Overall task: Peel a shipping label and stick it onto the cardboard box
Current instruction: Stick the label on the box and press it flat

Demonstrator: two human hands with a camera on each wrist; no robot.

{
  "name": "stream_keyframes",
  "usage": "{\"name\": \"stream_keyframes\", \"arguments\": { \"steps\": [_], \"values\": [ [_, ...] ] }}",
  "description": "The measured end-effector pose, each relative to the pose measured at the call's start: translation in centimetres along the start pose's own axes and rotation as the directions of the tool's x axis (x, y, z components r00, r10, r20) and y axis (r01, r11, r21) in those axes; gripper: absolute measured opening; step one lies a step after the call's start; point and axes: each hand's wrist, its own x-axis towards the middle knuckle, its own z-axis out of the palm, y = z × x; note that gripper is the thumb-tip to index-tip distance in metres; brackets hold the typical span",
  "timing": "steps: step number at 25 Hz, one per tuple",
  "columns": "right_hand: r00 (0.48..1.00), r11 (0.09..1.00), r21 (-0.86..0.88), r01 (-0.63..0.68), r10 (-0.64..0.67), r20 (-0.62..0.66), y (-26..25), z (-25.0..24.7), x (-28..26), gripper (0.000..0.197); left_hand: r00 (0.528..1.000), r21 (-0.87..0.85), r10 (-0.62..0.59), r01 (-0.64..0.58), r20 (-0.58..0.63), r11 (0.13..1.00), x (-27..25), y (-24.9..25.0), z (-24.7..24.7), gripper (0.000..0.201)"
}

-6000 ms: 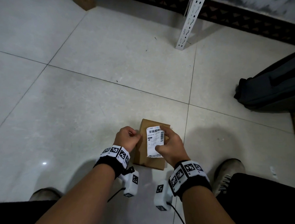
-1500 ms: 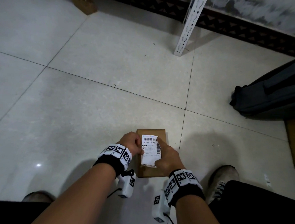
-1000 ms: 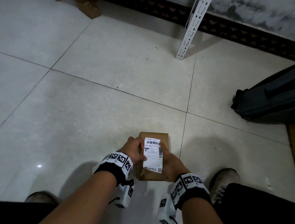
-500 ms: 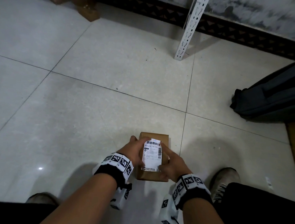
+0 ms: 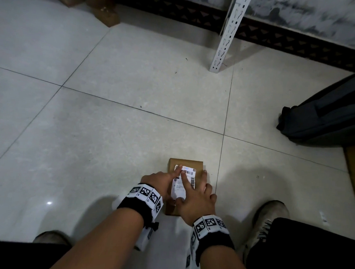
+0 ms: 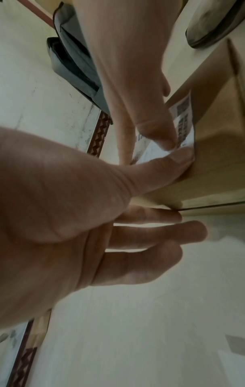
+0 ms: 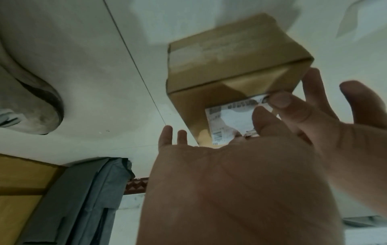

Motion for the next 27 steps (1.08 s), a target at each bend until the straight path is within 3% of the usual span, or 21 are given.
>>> {"name": "stream_keyframes", "arguments": {
  "steps": [8,15,21,27],
  "values": [
    [0.999,0.999,-0.006,-0.053,0.053,0.004,1.7,3.3,0.3,0.076,1.000,0.004,0.016,-0.016,0.023,1.000,0.2,-0.4,0.1,0.119],
    [0.988,0.986,0.066,-0.151,0.149,0.033,2.6,3.5,0.5,0.084,0.999,0.014,0.011,-0.012,0.031,1.000,0.5,-0.2,0.2,0.119],
    [0.989,0.991,0.050,-0.120,0.124,-0.083,2.5,3.1,0.6,0.080,1.000,0.020,0.027,-0.028,0.009,0.999,0.4,-0.1,0.2,0.118],
    [0.991,0.992,0.036,-0.118,0.121,-0.065,2.3,2.3,1.7,0.075,0.999,0.017,0.033,-0.034,0.022,0.999,0.4,-0.2,0.2,0.116]
  ]
}}
